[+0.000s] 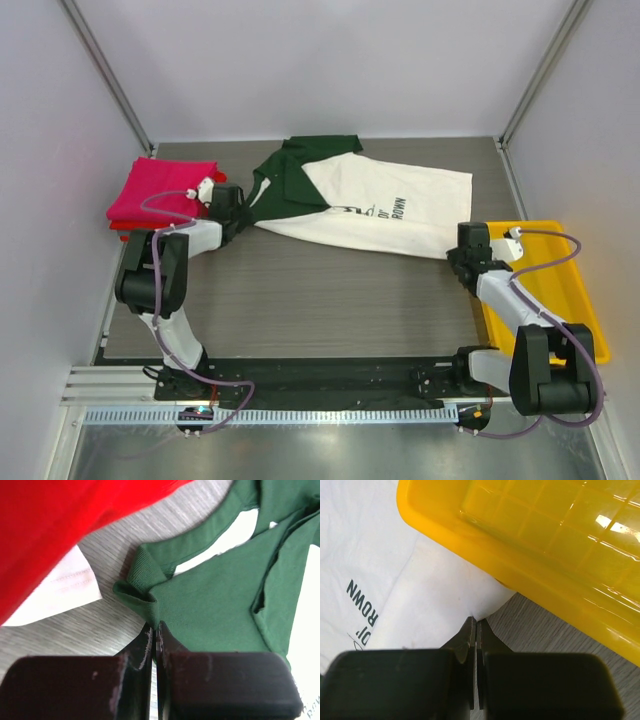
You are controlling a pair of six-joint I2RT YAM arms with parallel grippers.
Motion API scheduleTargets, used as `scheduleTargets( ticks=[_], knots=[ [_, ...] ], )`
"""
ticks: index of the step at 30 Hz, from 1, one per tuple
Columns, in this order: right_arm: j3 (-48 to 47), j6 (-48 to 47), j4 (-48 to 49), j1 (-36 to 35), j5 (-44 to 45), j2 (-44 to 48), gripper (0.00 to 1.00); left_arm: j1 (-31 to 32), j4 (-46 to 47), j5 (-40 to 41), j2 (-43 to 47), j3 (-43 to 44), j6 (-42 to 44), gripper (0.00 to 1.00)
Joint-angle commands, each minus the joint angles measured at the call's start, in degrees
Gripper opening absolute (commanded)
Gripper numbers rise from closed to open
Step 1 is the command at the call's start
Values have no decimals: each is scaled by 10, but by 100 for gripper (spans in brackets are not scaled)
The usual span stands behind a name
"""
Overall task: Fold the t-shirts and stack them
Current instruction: Fold the tshirt
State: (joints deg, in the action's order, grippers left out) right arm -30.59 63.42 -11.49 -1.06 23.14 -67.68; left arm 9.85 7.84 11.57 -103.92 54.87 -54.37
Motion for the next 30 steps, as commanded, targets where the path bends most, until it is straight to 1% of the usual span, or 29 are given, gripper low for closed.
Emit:
scheduleTargets(
  ticks=[1,2,4,5,7,11,14,18,23,25,30],
  knots=[
    [4,-8,-18,19,13,21,1,-8,-18,40,45,10,22,0],
    [8,-6,-20,19,10,23,1,-8,-19,36,49,7,22,1],
    [22,5,-20,19,-2,26,1,-8,-18,28,54,0,15,6],
    [26,7,-20,19,-6,28,1,-8,-18,26,62,-8,12,12],
    [35,11,-20,19,-19,33,1,-7,-18,20,72,-18,8,17],
    [45,11,-20,19,-33,43,1,4,-16,12,104,-43,6,35],
    [51,12,-19,19,-35,52,1,18,-15,9,136,-58,4,43],
    [44,1,-18,19,-39,50,1,43,-13,8,183,-75,-7,45],
    [44,2,-15,19,-42,48,1,69,-9,3,205,-84,-26,50],
    [46,5,-13,19,-43,46,1,76,1,2,213,-101,-37,50],
    [53,10,6,19,-53,38,1,76,76,13,219,-157,-69,56]
  ],
)
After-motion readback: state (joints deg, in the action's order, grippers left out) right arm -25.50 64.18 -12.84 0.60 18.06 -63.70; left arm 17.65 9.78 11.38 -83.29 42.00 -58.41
